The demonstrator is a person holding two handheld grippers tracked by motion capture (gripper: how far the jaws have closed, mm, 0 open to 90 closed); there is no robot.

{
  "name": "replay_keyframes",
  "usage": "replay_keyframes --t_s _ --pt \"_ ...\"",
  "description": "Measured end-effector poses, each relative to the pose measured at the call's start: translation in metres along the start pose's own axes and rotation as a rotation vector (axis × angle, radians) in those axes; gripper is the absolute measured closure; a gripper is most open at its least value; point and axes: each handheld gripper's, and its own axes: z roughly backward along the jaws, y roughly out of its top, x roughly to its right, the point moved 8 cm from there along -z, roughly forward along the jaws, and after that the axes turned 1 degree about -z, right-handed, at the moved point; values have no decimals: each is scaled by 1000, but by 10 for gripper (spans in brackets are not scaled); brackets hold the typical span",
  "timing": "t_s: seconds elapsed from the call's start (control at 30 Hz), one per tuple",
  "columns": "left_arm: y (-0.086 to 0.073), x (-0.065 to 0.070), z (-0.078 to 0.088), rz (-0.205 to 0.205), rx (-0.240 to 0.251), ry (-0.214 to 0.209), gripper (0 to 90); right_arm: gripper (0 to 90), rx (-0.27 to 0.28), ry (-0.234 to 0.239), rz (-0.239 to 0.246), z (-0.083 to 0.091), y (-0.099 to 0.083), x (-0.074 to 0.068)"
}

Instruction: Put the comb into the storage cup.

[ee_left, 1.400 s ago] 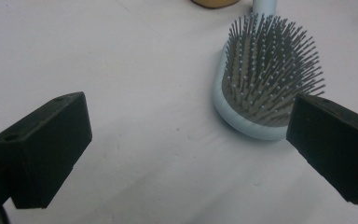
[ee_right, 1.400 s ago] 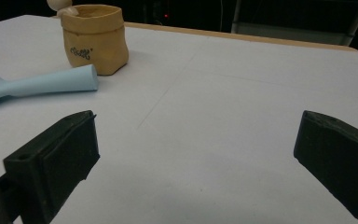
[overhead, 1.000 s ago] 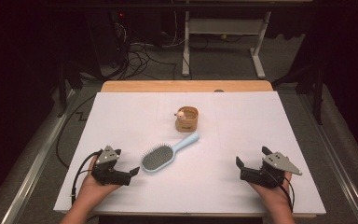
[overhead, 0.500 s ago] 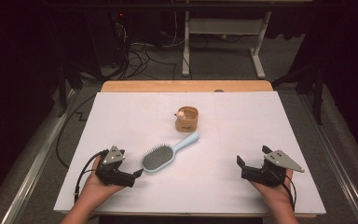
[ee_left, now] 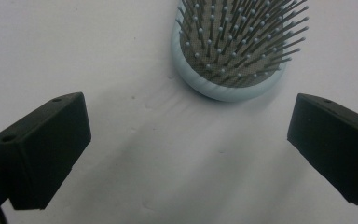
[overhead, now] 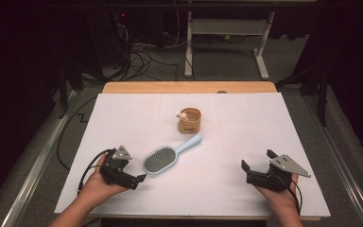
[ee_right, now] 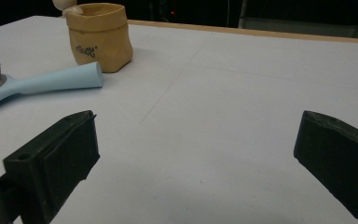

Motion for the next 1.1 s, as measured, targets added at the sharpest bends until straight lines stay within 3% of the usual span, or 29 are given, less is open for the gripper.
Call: replay_keyframes --t_s 0.33,0.57,0.9,1.1 --pt "0 4 -6 -14 -49 -13 0 4 1 4 5 1 0 -3" --pt "11 7 -9 -39 -79 -27 0 4 -5 10 13 0 -1 -5" --pt "22 12 -19 -43 -112 -54 0 4 -8 16 15 -1 -2 -6" --pt "31 15 -26 -78 -135 -46 0 4 -9 19 15 -1 -2 -7"
